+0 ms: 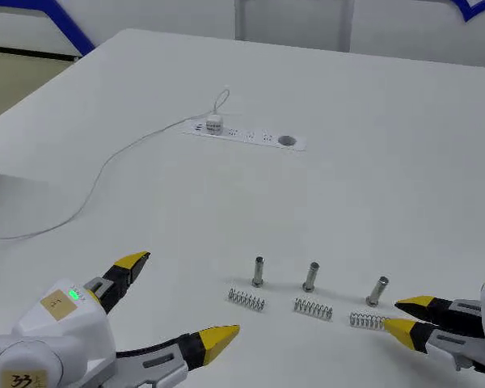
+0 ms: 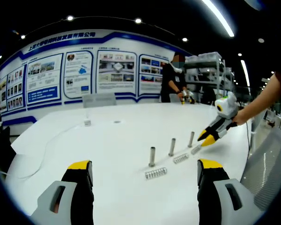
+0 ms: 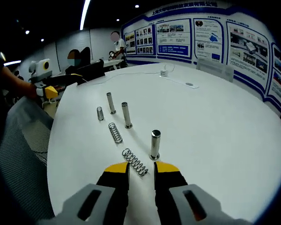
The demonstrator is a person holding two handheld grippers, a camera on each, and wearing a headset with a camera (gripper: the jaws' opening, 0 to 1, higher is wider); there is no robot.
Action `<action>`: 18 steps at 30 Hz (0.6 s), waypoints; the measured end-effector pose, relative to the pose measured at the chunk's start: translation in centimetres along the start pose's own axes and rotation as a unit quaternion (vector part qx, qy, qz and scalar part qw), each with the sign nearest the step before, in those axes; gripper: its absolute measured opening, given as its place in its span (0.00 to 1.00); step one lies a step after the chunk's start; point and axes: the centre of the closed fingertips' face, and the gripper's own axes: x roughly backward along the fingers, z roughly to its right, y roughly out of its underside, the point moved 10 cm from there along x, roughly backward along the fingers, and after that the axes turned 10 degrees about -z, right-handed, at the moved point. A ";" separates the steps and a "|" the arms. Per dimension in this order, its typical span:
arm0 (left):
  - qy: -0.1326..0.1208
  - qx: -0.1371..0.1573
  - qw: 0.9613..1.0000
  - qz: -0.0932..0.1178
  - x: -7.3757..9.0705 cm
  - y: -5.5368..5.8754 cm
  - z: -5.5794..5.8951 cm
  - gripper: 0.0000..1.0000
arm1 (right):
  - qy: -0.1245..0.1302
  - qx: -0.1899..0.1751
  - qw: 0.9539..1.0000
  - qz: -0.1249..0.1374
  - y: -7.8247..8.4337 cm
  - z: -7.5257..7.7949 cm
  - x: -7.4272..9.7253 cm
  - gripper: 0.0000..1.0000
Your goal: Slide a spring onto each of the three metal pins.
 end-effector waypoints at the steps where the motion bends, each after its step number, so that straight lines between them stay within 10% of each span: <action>1: -0.002 -0.003 1.000 -0.003 0.0 0.0 0.0 0.94 | -0.004 0.003 1.000 -0.005 0.1 0.0 -0.2 0.21; 18: -0.009 -0.013 0.999 -0.036 -0.3 0.7 0.0 0.93 | -0.046 0.066 0.996 -0.028 0.1 -0.1 -1.7 0.16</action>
